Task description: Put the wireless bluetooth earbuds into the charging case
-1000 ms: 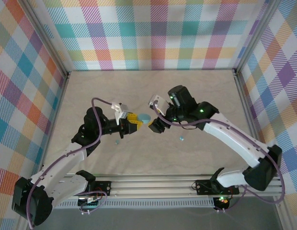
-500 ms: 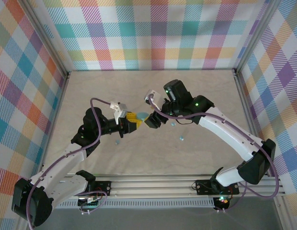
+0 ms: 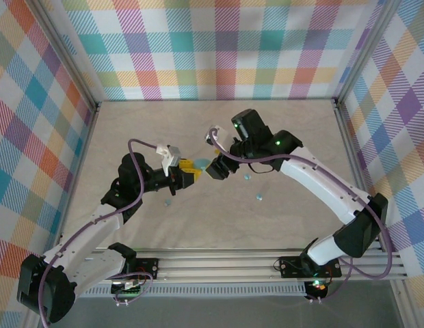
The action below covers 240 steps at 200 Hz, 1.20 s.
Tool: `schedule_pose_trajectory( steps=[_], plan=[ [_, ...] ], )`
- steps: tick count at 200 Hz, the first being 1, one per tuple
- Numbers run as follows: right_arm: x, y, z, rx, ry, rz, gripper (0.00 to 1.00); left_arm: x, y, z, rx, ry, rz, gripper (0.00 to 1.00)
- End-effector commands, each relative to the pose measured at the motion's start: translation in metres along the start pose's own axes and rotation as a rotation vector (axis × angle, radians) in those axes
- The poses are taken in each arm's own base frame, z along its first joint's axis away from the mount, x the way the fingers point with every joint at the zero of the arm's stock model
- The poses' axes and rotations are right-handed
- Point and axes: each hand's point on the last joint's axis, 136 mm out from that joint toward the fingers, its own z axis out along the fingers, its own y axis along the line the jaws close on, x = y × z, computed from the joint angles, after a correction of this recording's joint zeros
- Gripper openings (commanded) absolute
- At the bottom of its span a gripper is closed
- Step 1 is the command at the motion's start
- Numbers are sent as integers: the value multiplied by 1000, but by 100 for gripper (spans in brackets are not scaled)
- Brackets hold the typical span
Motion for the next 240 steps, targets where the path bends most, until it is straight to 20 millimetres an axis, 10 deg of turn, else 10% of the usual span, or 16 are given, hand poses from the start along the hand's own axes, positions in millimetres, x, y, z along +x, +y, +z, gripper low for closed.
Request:
schedule_pose_trajectory(
  steps=[1,138,179,240],
  plan=[
    [-13,-28,-9,113,-34,34,73,-6,-11,-1,62,-25,13,13],
    [-6,-51,-30,144,-54,279,73,12,5,2,-4,-48,-7,11],
    [34,-82,-33,212,17,501,68,23,15,5,-35,-43,-24,10],
    [133,-122,22,390,335,572,40,28,18,3,-60,-41,-17,10]
  ],
)
